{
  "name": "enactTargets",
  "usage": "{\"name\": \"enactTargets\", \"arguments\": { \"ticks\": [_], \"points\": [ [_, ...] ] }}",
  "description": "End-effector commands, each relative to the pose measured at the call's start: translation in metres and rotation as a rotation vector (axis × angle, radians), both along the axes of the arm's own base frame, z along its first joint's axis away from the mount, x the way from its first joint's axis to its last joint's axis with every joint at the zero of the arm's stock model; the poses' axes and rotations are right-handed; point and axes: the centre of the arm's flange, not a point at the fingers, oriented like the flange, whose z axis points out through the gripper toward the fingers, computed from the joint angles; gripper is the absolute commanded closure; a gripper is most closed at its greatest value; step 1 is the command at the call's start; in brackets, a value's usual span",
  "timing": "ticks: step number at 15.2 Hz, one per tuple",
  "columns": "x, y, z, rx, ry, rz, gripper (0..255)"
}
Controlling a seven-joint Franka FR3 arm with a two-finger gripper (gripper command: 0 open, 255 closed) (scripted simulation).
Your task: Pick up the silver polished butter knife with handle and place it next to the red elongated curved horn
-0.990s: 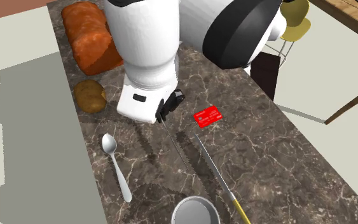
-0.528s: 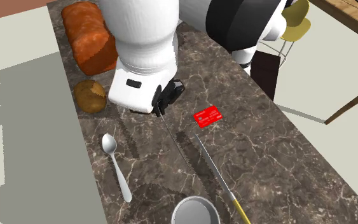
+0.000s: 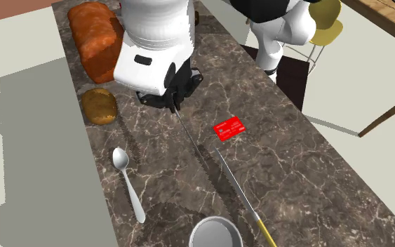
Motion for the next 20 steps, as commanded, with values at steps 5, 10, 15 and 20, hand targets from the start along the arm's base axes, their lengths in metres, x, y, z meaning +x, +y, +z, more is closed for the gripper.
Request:
{"name": "enactTargets", "arguments": {
  "ticks": [5,10,15,20],
  "points": [
    [-0.071,-0.034,-0.002,0.0,0.0,0.001,255],
    [-0.13,-0.063,-0.002,0.0,0.0,0.001,255],
    [-0.19,-0.093,-0.002,0.0,0.0,0.001,255],
    [-0.249,-0.122,-0.002,0.0,0.0,0.001,255]
  ]
}}
